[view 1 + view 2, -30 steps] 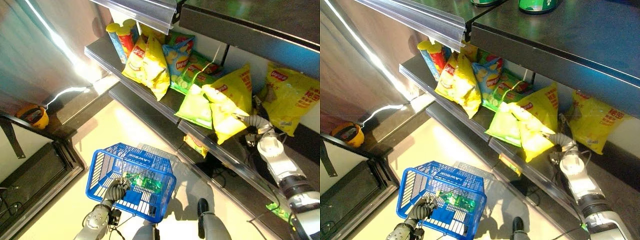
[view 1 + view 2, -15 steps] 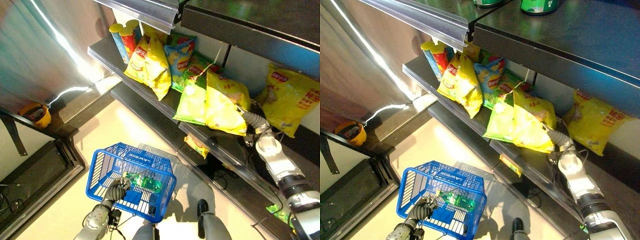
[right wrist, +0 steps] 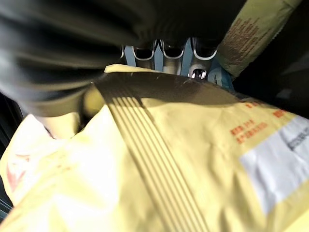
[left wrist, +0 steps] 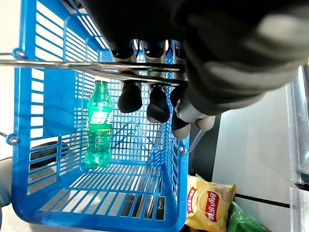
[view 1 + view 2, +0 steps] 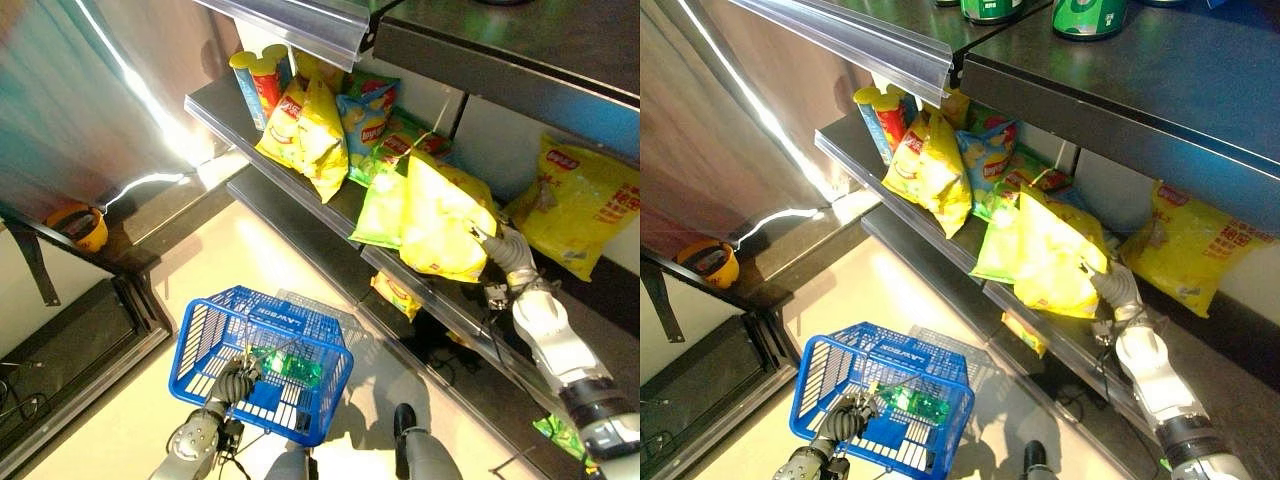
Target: Pick up the snacks into the basket
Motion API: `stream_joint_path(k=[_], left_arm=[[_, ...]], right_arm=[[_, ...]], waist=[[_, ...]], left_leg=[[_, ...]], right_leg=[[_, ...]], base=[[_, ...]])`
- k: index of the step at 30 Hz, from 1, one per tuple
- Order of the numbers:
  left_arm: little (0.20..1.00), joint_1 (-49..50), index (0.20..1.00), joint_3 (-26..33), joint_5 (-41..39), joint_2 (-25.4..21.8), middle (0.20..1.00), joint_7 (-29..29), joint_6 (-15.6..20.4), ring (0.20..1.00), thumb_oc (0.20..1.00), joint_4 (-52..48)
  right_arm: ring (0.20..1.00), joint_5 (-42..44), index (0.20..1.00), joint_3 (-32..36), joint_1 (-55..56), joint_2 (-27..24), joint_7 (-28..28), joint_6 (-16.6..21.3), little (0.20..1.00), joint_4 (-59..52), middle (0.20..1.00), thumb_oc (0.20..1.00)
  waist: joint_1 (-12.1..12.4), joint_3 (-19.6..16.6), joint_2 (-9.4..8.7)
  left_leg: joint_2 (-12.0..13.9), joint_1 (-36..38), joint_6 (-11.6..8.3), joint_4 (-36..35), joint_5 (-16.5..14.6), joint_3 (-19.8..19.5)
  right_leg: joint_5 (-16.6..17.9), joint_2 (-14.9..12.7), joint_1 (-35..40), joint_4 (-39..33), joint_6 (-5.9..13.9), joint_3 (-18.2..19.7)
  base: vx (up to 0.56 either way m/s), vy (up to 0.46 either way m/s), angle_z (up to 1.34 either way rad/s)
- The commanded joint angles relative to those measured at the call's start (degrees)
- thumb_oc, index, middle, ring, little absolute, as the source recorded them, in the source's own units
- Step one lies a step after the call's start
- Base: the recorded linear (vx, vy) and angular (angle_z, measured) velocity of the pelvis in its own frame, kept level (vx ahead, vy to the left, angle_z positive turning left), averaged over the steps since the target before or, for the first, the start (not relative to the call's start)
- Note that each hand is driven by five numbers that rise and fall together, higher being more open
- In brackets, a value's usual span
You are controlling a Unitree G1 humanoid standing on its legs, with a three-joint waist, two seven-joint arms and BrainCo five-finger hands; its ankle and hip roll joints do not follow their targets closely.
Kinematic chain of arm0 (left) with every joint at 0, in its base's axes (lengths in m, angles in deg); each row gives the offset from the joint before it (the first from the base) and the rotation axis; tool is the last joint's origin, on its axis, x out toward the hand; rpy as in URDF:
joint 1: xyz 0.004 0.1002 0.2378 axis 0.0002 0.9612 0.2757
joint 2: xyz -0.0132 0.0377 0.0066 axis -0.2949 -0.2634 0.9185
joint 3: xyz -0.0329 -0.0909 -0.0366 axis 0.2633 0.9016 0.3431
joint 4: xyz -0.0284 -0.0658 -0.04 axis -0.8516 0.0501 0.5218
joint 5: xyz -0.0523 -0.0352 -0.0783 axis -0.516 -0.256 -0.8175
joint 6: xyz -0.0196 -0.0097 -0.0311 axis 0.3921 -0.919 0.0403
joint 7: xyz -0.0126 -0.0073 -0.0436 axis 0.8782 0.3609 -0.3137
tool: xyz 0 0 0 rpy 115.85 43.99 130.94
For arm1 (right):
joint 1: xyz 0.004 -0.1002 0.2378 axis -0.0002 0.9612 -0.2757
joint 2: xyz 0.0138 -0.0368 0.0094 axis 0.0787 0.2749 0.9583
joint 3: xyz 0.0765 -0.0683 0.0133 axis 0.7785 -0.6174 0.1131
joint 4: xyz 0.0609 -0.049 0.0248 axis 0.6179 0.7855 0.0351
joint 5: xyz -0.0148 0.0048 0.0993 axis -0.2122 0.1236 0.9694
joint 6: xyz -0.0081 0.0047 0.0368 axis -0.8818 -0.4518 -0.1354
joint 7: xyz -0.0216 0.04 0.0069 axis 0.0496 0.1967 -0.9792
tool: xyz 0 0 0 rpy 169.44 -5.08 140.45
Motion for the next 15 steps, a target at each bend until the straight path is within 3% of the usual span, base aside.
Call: stream_joint_path(k=[1, 15], left_arm=[[0.200, -1.1, 0.200, 2.8, 0.7, -4.4, 0.200, 0.3, 4.3, 0.200, 0.200, -8.0], [0.200, -4.3, 0.200, 2.9, 4.5, -1.6, 0.200, 0.5, 3.2, 0.200, 0.200, -6.1]], right_arm=[[0.200, 4.9, 0.200, 4.7, 0.6, 2.7, 1.7, 6.5, 0.200, -7.0, 0.200, 0.200], [0.200, 12.2, 0.200, 6.0, 17.2, 5.5, 13.7, 6.8, 0.200, -24.3, 0.200, 0.200]], waist=[[-0.4, -3.4, -5.25], [-3.2, -4.7, -7.41]], left_leg=[[-0.9, 1.7, 0.04, 8.2, -11.2, 1.9], [-0.4, 1.8, 0.16, 8.3, -11.4, 2.8]], right_leg=[[7.0, -2.3, 6.7, -15.2, 7.30, 4.3], [7.7, -2.1, 6.9, -16.3, 7.82, 4.9]], base=[[0.00, 0.012, 0.07], [0.01, 0.012, 0.02]])
